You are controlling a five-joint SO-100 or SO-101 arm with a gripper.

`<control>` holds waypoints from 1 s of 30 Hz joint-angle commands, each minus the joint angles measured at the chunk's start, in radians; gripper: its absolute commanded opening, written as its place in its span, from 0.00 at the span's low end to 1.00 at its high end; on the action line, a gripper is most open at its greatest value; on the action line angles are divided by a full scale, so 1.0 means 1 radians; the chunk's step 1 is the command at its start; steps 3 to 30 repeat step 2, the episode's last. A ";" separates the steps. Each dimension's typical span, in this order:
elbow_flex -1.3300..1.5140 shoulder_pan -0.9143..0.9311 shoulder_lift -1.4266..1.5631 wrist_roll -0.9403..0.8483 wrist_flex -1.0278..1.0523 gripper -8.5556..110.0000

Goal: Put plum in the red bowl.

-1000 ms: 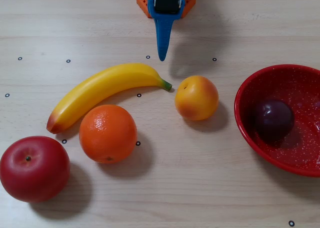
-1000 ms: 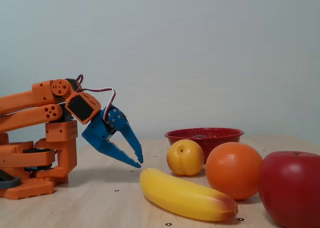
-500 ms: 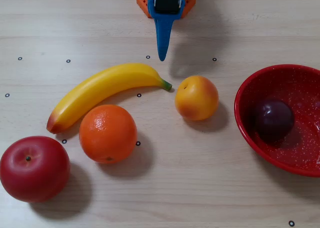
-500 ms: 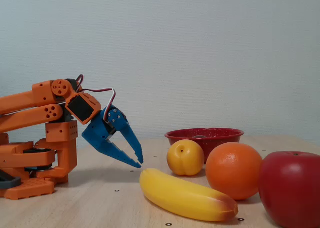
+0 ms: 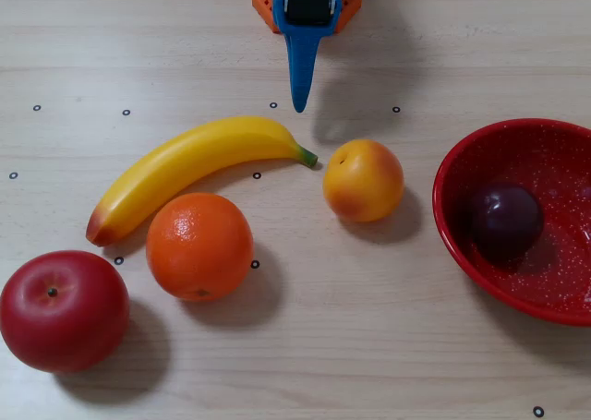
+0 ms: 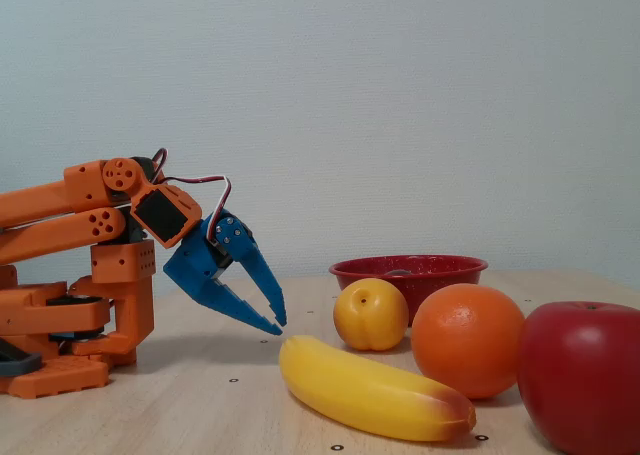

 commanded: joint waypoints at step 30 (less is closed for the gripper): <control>0.018 -0.011 0.020 0.017 -0.038 0.07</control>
